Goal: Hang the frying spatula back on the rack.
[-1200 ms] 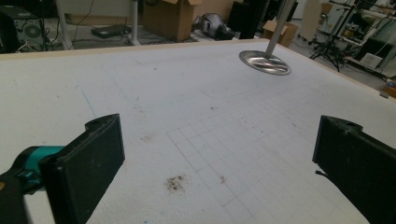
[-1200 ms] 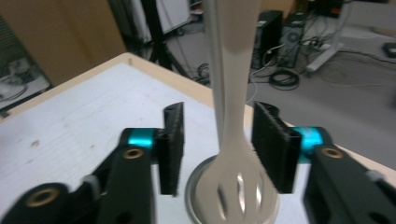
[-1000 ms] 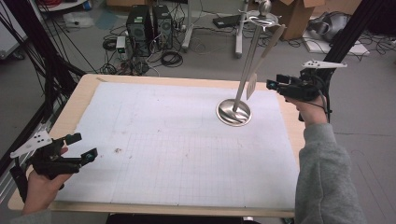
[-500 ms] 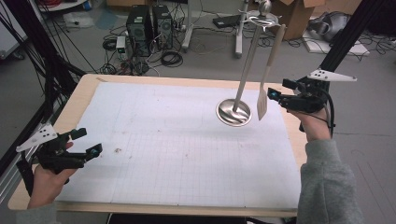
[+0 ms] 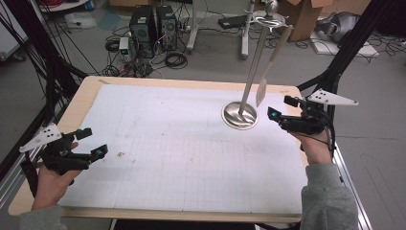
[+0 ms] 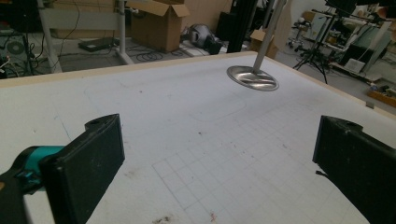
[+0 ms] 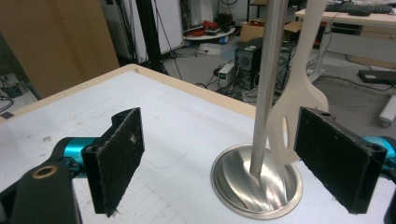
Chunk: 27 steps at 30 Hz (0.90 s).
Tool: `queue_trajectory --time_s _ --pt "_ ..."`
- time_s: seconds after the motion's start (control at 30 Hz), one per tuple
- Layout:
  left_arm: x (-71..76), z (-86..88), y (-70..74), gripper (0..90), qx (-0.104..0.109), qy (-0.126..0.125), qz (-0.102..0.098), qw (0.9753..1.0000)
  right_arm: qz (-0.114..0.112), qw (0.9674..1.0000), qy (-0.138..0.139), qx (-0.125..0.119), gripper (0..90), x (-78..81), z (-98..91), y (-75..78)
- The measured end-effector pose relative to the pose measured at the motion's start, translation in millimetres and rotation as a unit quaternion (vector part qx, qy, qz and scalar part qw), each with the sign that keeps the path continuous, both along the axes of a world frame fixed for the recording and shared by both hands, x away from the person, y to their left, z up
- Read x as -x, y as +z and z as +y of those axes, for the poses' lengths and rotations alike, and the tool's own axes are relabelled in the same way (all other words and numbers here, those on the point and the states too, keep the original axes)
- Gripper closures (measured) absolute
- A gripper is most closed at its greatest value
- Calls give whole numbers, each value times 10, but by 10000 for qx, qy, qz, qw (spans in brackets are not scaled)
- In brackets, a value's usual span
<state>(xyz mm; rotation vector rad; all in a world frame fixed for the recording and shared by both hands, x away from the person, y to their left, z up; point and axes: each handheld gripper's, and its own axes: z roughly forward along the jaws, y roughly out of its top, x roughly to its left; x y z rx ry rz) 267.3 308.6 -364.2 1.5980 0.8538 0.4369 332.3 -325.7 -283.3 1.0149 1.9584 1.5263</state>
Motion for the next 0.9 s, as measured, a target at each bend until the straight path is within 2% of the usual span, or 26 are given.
queue_trajectory --time_s 0.2,0.5,0.9 --pt "15 -26 26 25 -42 6 -29 10000 1 10000 55 -20 152 104 57 -105" --pt "36 -43 59 25 -53 -8 -82 10000 -96 9998 110 115 153 246 124 -217" --pt "51 -5 64 25 -13 149 -69 9999 -267 9995 133 86 153 454 169 -361"
